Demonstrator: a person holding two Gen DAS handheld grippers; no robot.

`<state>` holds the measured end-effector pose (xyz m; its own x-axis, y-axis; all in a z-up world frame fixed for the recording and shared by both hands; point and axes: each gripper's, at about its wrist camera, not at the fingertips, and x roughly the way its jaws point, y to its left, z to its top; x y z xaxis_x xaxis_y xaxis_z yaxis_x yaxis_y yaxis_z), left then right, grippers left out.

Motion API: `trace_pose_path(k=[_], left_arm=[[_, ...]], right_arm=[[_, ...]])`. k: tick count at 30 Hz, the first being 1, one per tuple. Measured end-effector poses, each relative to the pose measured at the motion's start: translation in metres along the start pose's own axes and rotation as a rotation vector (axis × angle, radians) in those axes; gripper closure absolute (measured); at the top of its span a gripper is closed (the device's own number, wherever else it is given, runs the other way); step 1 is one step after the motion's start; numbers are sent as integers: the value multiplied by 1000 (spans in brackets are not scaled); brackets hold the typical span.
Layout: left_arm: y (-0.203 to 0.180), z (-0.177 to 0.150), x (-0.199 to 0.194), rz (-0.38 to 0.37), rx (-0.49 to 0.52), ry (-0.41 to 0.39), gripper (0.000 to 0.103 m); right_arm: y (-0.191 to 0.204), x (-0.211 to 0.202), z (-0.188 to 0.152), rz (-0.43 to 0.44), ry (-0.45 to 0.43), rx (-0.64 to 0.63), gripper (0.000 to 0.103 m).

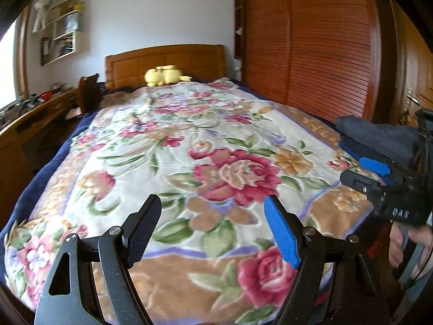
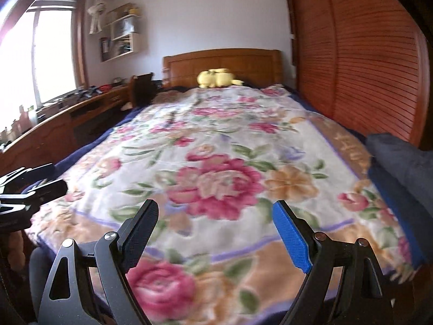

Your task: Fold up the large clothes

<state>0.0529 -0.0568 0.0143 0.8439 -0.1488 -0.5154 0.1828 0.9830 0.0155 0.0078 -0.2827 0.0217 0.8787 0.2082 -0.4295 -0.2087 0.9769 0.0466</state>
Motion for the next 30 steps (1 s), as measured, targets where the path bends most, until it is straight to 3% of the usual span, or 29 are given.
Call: trace_pose_path(k=[7, 13, 20, 30], left_arm=[[28, -6, -29, 46, -57, -40, 24], [39, -11, -48, 83, -75, -89, 24], [44, -11, -52, 89, -99, -104, 24], [45, -13, -57, 99, -110, -115, 24]], right_arm=[[11, -2, -6, 48, -66, -14, 16], [9, -2, -19, 29, -106, -39, 16], [15, 18, -29, 33, -98, -49, 16], [21, 9, -27, 27, -100, -50, 16]])
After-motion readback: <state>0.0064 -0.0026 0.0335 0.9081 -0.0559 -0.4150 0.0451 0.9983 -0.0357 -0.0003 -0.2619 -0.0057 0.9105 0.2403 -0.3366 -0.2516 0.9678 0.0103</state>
